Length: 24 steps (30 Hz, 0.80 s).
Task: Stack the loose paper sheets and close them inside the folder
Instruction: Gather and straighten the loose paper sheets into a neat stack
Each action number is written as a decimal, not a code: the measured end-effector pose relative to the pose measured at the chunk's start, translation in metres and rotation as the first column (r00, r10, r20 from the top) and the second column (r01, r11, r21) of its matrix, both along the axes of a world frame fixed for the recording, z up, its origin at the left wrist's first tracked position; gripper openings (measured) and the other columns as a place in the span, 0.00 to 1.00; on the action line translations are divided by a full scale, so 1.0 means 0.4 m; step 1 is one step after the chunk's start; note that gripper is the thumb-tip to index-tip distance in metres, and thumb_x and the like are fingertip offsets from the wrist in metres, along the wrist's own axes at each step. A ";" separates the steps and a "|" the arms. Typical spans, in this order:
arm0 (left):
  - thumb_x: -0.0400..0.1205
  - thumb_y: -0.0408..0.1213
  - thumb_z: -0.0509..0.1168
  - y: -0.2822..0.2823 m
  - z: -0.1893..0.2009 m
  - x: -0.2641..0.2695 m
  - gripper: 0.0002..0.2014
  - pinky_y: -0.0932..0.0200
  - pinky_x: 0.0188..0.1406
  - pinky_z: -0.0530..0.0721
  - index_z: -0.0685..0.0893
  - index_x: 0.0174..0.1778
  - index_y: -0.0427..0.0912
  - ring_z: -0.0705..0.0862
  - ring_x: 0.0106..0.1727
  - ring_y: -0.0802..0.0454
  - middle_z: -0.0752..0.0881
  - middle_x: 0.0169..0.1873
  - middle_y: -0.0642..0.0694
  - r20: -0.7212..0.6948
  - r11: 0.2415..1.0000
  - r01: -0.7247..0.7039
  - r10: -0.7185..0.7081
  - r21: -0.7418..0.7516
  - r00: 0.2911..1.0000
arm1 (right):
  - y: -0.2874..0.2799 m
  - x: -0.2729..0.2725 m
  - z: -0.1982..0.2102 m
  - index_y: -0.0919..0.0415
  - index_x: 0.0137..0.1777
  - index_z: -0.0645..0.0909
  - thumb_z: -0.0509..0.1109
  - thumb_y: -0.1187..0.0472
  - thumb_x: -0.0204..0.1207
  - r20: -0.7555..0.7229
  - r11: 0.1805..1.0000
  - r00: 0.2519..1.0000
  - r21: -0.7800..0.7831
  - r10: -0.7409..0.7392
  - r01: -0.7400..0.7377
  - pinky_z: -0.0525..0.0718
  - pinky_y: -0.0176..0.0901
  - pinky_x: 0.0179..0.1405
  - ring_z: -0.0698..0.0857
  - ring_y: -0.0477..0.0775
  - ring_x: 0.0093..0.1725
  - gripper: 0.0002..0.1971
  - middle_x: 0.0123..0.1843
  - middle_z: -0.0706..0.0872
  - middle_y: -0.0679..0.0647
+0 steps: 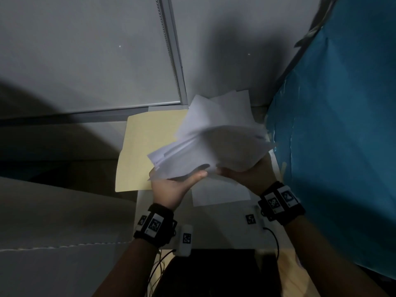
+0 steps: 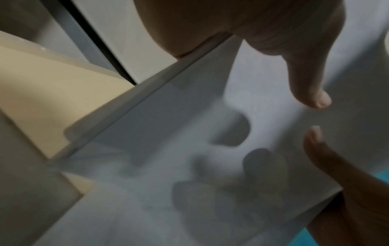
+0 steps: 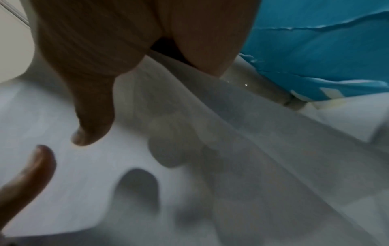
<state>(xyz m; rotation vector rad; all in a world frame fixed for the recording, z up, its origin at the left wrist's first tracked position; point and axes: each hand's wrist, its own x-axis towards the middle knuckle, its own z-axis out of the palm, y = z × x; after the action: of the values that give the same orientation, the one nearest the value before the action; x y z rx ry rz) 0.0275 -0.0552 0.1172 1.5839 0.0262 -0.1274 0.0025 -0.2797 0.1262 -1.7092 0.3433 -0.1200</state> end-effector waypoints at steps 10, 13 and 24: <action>0.71 0.30 0.88 0.003 -0.156 0.051 0.19 0.61 0.53 0.92 0.93 0.55 0.45 0.94 0.53 0.64 0.96 0.49 0.58 -0.089 0.988 -0.131 0.138 0.078 0.986 | 0.009 0.031 -0.133 0.41 0.49 0.82 0.91 0.58 0.61 -0.166 0.997 0.983 -0.002 0.072 -0.074 0.85 0.23 0.42 0.86 0.23 0.46 0.23 0.50 0.87 0.38; 0.70 0.33 0.89 0.012 -0.165 0.071 0.21 0.65 0.51 0.92 0.94 0.58 0.38 0.95 0.54 0.61 0.96 0.53 0.53 -0.095 0.986 -0.130 0.140 0.106 0.986 | -0.028 0.071 -0.133 0.54 0.47 0.90 0.89 0.51 0.64 -0.170 0.990 0.977 -0.047 0.126 -0.136 0.93 0.41 0.43 0.92 0.37 0.43 0.15 0.44 0.93 0.48; 0.65 0.37 0.91 0.091 -0.364 -0.013 0.24 0.38 0.52 0.94 0.93 0.55 0.42 0.95 0.51 0.39 0.95 0.50 0.42 -0.458 0.915 -0.031 0.231 0.403 0.858 | -0.280 0.313 -0.360 0.61 0.81 0.63 0.81 0.43 0.69 -0.469 0.793 0.877 -0.572 -0.106 -0.209 0.75 0.54 0.76 0.75 0.65 0.76 0.46 0.79 0.70 0.61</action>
<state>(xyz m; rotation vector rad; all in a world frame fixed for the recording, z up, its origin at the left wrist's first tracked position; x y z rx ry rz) 0.0221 -0.0188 -0.0285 1.8964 0.6026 -0.4449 0.1277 -0.3917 -0.0179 -2.3981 0.6810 0.2811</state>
